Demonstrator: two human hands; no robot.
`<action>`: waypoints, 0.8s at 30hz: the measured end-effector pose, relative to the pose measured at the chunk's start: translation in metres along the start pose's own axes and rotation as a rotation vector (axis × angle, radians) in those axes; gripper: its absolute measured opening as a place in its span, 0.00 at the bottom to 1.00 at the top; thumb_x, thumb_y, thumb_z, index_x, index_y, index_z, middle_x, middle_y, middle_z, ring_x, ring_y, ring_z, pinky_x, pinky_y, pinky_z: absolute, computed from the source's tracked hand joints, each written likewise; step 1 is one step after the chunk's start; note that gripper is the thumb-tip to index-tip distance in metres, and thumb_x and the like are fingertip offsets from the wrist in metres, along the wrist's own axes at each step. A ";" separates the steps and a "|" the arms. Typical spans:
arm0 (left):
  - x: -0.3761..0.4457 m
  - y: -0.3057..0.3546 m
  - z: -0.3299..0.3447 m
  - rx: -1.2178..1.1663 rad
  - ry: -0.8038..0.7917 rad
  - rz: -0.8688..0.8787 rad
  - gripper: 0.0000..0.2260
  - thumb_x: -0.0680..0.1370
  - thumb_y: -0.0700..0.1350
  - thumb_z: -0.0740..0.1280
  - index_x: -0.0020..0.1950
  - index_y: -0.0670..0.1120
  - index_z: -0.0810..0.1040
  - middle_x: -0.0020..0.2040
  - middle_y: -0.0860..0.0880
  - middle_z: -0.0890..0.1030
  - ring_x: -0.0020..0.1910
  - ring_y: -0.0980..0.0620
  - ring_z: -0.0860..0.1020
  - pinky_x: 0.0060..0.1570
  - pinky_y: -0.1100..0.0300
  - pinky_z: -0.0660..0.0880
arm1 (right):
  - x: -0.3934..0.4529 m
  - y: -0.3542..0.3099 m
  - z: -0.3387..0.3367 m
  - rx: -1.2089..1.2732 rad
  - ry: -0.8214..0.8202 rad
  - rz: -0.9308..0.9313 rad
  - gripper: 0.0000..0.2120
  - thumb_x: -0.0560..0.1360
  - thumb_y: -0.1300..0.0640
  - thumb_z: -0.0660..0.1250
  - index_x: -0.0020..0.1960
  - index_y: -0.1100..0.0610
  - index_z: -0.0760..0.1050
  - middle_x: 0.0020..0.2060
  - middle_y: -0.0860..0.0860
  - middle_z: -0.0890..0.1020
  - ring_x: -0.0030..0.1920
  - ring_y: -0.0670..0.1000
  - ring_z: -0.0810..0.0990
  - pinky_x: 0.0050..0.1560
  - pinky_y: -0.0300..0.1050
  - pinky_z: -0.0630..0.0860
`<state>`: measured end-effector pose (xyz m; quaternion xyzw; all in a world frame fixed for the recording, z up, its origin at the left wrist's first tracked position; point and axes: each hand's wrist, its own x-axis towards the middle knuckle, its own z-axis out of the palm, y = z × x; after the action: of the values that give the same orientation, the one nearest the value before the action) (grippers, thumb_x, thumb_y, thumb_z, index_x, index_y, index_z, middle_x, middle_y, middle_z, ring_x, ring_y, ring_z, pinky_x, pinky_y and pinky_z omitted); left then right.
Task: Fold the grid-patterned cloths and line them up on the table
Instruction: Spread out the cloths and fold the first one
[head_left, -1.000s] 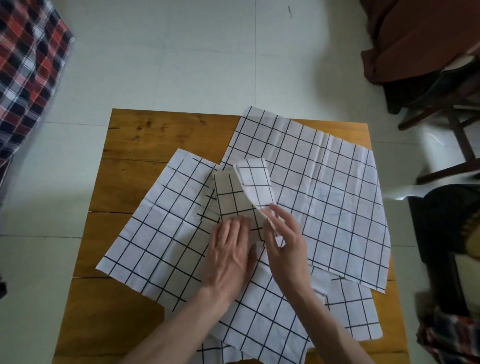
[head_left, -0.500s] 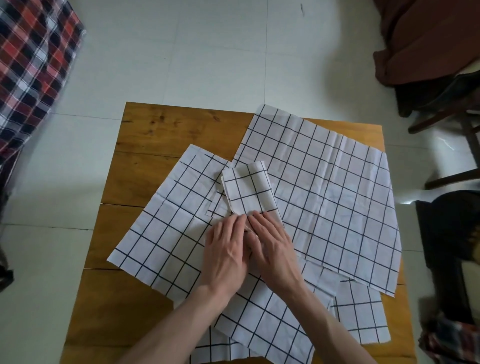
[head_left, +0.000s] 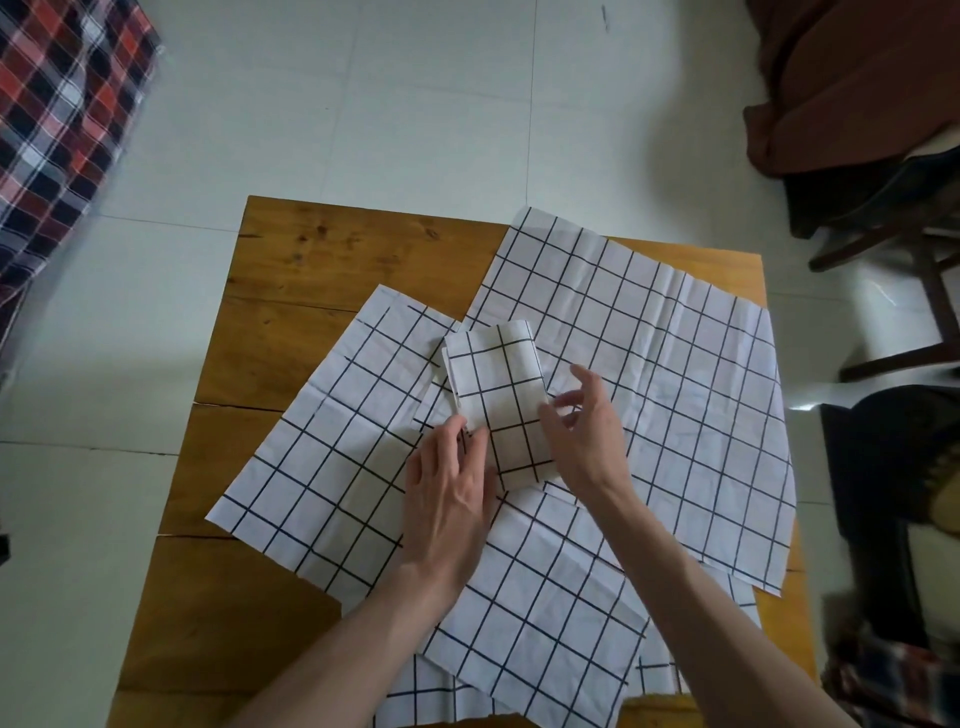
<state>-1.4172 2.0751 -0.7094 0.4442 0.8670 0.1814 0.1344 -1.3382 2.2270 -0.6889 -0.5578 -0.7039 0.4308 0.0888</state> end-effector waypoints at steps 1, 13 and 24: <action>0.000 0.001 0.000 -0.007 -0.003 -0.008 0.29 0.71 0.27 0.60 0.70 0.44 0.74 0.71 0.42 0.69 0.68 0.43 0.72 0.66 0.50 0.73 | 0.003 -0.002 -0.002 0.014 -0.025 0.033 0.23 0.80 0.54 0.69 0.74 0.52 0.69 0.52 0.46 0.82 0.44 0.43 0.82 0.43 0.43 0.78; -0.003 -0.010 0.010 0.178 -0.035 0.078 0.24 0.84 0.51 0.62 0.80 0.44 0.66 0.74 0.44 0.70 0.71 0.42 0.69 0.73 0.44 0.67 | -0.008 0.010 -0.005 -0.068 -0.056 0.125 0.07 0.79 0.52 0.70 0.46 0.54 0.78 0.35 0.49 0.83 0.33 0.48 0.79 0.35 0.45 0.76; 0.013 -0.010 -0.002 0.361 -0.224 0.065 0.40 0.77 0.38 0.65 0.85 0.43 0.50 0.77 0.41 0.66 0.73 0.41 0.67 0.74 0.43 0.64 | -0.049 0.013 0.014 -0.419 -0.107 0.006 0.12 0.80 0.47 0.67 0.41 0.53 0.79 0.34 0.47 0.82 0.37 0.52 0.80 0.35 0.46 0.73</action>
<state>-1.4326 2.0803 -0.7125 0.5060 0.8504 -0.0229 0.1423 -1.3192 2.1777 -0.6889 -0.5424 -0.7801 0.3044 -0.0677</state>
